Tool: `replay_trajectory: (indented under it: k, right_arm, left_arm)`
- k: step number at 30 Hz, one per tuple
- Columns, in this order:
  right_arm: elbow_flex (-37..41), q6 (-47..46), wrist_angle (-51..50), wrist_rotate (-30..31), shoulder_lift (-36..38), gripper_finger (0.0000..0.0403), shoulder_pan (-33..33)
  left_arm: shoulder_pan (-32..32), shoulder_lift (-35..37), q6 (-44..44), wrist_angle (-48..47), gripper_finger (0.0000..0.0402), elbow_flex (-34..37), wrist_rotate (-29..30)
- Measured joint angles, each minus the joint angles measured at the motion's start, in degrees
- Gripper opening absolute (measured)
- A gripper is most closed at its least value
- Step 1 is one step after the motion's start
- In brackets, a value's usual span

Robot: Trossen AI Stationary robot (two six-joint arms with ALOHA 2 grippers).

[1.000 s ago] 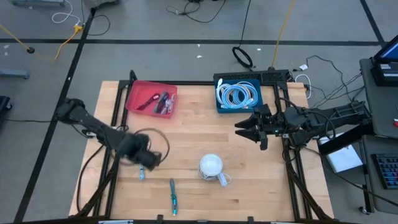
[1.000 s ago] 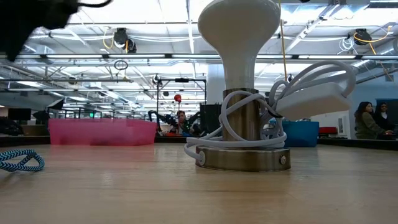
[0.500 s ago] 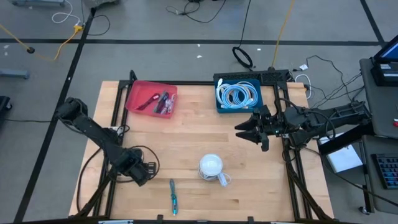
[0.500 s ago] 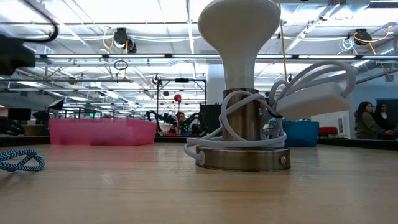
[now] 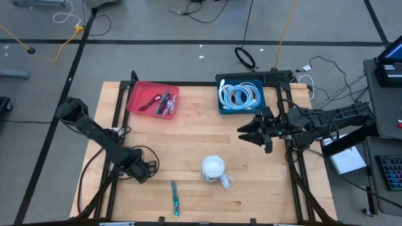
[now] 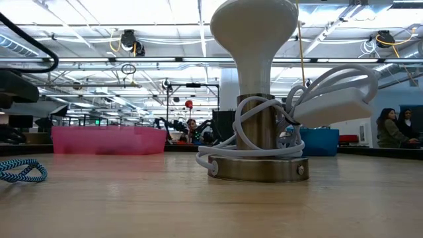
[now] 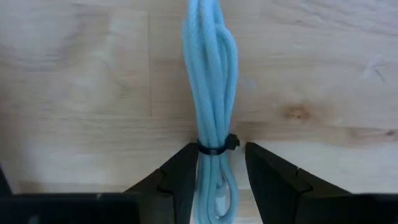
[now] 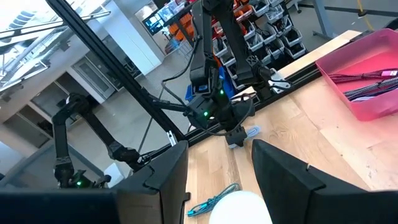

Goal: Pick & Place USB Port
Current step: Put the light blue USB cable into the pink bin

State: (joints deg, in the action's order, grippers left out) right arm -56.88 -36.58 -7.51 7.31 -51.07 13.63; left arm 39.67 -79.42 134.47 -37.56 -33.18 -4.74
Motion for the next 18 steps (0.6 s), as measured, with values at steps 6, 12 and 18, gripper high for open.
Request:
replay_trajectory:
  k: [6, 12, 18]
  right_arm:
    - [0.0, 0.2, 0.0, 0.0, 0.0, 0.0171, 0.0]
    - [0.0, 0.4, -0.1, 0.3, -0.4, 0.0171, 0.0]
    - [0.0, -0.2, 0.0, 1.9, -1.9, 0.0171, 0.0]
  left_arm:
    - [-4.8, 0.0, -7.5, -1.8, 0.0029, -1.0, -1.4]
    - [-14.7, 4.0, -19.8, -13.7, 0.0026, -7.2, 12.3]
    - [-33.2, 12.9, -38.5, -28.0, 0.0026, -16.2, 26.7]
